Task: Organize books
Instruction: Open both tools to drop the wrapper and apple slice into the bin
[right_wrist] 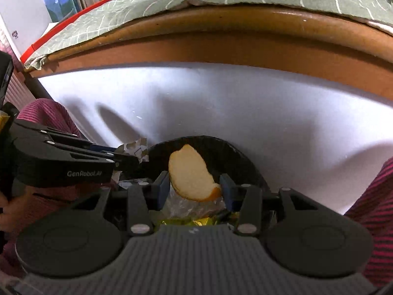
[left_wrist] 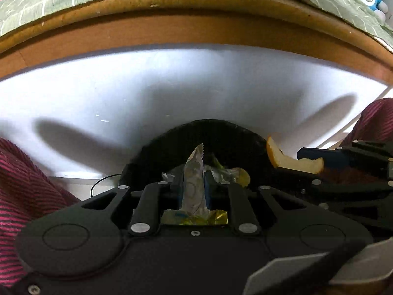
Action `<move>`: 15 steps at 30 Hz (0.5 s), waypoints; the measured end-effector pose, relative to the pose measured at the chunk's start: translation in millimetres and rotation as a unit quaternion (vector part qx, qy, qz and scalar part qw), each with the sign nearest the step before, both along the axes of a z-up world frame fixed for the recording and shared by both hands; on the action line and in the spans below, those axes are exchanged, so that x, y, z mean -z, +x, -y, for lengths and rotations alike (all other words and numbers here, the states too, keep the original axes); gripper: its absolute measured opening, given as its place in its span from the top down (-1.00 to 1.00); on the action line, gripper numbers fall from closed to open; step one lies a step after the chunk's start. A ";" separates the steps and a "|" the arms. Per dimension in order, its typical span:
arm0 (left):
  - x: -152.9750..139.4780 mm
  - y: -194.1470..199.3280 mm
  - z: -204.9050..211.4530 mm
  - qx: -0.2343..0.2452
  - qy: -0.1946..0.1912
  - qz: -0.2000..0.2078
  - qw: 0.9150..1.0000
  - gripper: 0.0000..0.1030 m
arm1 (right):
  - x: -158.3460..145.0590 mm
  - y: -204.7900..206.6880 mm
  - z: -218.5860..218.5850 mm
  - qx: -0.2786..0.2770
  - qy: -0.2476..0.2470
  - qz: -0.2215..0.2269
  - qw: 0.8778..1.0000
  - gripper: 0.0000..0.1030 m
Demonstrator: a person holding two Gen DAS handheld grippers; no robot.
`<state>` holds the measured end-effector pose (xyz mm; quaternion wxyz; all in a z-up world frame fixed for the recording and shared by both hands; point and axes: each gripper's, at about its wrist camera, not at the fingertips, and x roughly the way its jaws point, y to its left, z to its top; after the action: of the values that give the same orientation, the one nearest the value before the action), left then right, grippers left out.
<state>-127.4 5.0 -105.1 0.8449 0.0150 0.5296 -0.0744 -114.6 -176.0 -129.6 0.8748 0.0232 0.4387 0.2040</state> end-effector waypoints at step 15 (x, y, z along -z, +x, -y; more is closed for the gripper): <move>1.4 4.5 -2.2 -0.012 -0.005 -0.007 1.000 -0.01 | -2.1 -2.1 3.1 0.012 -0.006 0.005 1.000 -0.37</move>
<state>-123.0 7.2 -106.5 0.8421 0.0041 0.5351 -0.0675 -116.7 -179.1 -127.4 0.8794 0.0219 0.4354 0.1912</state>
